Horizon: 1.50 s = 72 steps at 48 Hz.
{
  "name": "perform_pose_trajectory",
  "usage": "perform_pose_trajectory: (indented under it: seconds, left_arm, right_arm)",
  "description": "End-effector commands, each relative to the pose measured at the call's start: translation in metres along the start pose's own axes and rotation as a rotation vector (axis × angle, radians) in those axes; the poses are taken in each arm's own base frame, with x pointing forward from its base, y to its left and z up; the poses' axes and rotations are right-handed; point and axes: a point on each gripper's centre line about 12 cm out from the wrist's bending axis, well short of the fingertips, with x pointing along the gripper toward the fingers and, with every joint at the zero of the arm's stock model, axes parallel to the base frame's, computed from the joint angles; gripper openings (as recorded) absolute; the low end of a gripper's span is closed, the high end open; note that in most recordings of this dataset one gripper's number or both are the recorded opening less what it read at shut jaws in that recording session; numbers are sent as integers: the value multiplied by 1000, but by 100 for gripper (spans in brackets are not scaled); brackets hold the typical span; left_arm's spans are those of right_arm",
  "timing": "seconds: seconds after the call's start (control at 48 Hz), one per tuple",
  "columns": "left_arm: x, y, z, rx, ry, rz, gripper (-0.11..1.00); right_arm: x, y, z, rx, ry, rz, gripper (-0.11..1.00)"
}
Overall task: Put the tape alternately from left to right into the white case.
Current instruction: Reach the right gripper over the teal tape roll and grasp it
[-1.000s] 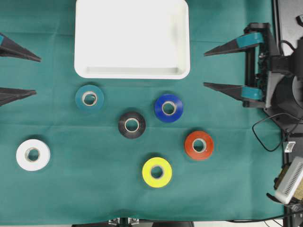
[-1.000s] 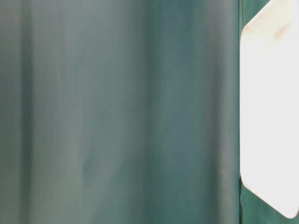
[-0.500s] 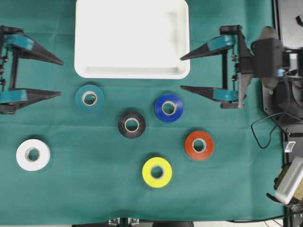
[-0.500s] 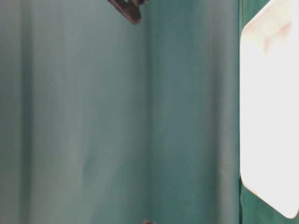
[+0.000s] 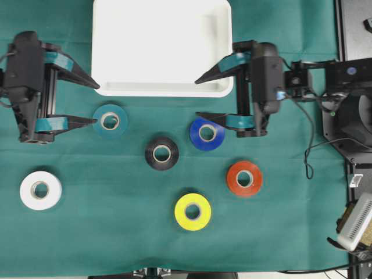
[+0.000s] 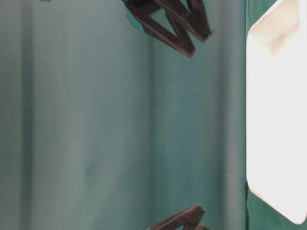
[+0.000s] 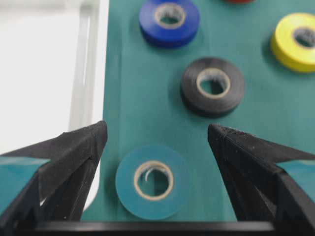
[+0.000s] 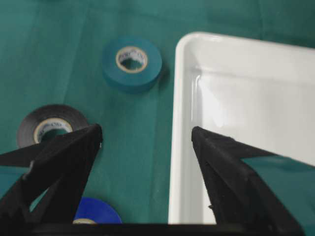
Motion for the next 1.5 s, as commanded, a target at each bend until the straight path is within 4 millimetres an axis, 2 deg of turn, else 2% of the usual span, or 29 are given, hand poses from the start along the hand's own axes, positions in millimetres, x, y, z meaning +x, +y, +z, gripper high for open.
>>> perform_pose_trajectory:
  seconds: [0.0,0.146,0.479,0.771,1.104,1.479]
  left_arm:
    - [4,1,10,-3,1,2,59]
    - [7,1,7,-2,21,2,59]
    - [7,1,5,-4,26,4,59]
    - [7,1,5,-4,27,4,59]
    - [7,2,3,-6,30,7,59]
    - [7,2,3,-6,32,7,59]
  right_arm:
    - [5,0,12,-2,-12,-1,84]
    - [13,0,10,-19,15,-1,84]
    - [14,0,13,-26,5,1,84]
    - [18,17,12,-42,12,44,84]
    - [32,39,11,-67,39,97,84]
    - [40,44,11,-74,50,107,84]
